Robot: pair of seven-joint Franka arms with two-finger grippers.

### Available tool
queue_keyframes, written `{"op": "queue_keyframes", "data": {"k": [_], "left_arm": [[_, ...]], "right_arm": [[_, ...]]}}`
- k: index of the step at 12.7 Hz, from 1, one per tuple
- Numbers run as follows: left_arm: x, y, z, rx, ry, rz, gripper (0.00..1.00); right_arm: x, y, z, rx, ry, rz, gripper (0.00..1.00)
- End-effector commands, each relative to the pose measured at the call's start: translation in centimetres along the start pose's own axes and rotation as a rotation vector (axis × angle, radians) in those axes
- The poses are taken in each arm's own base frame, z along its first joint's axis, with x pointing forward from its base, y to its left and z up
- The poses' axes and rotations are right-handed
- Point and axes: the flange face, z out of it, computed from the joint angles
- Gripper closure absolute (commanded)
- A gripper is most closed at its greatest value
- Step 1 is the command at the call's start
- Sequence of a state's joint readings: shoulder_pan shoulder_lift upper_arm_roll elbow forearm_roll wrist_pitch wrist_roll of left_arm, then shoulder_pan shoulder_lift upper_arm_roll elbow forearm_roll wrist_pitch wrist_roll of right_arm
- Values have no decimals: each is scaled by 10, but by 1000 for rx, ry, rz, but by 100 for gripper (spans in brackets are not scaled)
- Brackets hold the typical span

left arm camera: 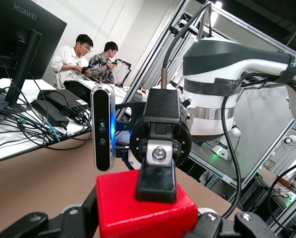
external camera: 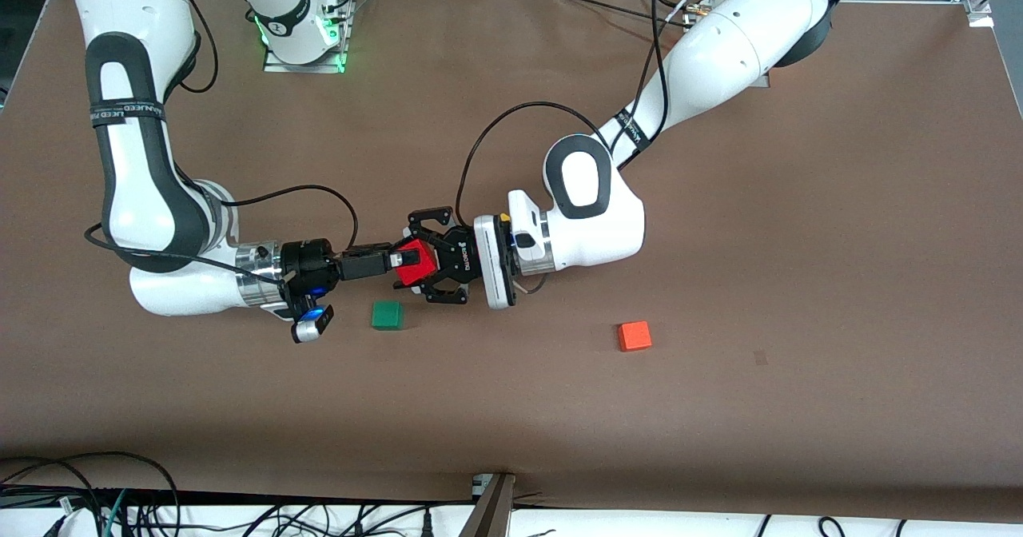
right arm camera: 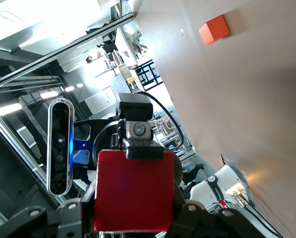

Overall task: Pass red block to right arm, stack on blue
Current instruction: 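Open the left gripper to release the red block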

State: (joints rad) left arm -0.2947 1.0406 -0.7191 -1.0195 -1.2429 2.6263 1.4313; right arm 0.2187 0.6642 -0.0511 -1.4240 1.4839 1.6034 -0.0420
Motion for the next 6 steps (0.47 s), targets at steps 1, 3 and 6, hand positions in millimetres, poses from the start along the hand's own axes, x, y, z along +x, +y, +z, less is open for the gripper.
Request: {"op": "queue_keyframes", "data": {"k": [1, 3, 6], "left_arm": [[7, -2, -3, 16, 15, -1, 100], [14, -3, -8, 20, 25, 0, 100], [26, -2, -16, 24, 38, -3, 0]], "right_arm": [[1, -9, -3, 7, 0, -21, 99], [1, -18, -9, 7, 7, -38, 99], [1, -20, -13, 3, 15, -36, 99]]}}
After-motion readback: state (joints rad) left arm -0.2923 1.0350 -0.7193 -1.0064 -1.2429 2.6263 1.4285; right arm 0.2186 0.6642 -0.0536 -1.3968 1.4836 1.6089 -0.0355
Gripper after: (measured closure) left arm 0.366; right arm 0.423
